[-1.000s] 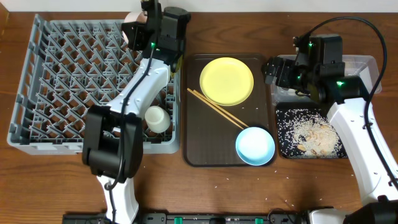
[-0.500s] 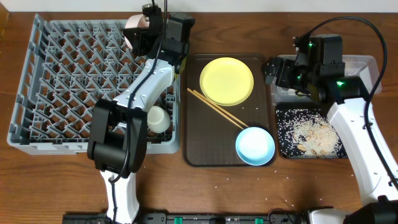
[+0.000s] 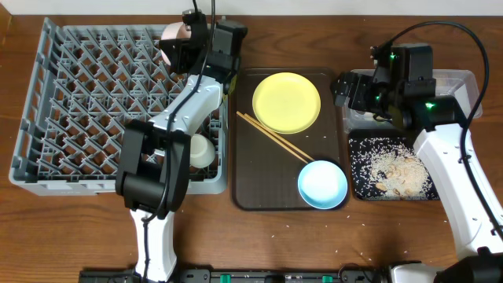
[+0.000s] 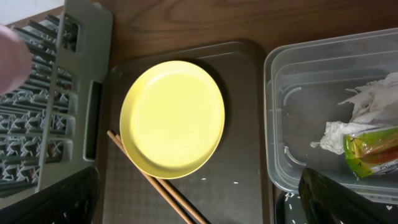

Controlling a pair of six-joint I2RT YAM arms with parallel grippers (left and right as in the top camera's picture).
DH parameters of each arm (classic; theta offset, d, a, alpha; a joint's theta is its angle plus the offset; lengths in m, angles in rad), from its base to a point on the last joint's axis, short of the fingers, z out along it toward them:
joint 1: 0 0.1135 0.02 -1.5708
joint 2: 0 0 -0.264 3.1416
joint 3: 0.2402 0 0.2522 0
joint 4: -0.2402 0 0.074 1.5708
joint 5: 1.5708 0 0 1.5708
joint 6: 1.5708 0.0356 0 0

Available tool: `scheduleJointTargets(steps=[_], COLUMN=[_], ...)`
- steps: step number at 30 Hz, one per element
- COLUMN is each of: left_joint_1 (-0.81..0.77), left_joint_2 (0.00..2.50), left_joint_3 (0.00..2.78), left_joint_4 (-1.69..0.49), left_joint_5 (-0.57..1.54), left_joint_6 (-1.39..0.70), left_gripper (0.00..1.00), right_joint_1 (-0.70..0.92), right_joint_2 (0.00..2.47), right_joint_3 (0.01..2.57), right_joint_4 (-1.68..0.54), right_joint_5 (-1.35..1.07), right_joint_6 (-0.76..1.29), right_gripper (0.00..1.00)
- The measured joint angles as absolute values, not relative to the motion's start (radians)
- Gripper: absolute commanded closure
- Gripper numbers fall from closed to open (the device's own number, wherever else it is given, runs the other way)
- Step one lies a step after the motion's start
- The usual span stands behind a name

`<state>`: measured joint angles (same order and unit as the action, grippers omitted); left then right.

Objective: Sort waste into correct bins and load items into the dishwasher
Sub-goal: 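Lower the pink bowl upright into the rack's back row and release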

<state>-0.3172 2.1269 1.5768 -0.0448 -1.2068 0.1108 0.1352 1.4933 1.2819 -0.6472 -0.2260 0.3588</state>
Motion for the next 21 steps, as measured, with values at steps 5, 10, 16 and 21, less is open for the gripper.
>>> scheduleJointTargets(steps=[5,10,16,21], left_joint_1=[-0.318,-0.318,-0.322,-0.331], left_joint_2=[2.153,2.153,2.153,2.153], left_joint_3=[1.577,1.577,1.577,1.577], left_joint_4=[-0.042,-0.037,-0.051,-0.055], left_joint_5=[-1.208,-1.209,-1.212,-1.22], left_joint_6=[0.105,0.105,0.105,0.108], left_gripper=[0.93,0.93,0.92,0.92], right_joint_1=[0.135,0.135,0.135,0.135], right_joint_2=[1.493,1.493,1.493,1.493], right_joint_3=[1.282,1.282,1.282,1.282], right_joint_4=[-0.647,-0.647,-0.647,-0.647], right_joint_5=[-0.226,-0.226,-0.226,-0.226], right_joint_6=[0.359,0.359,0.359,0.359], right_gripper=[0.01,0.01,0.01,0.01])
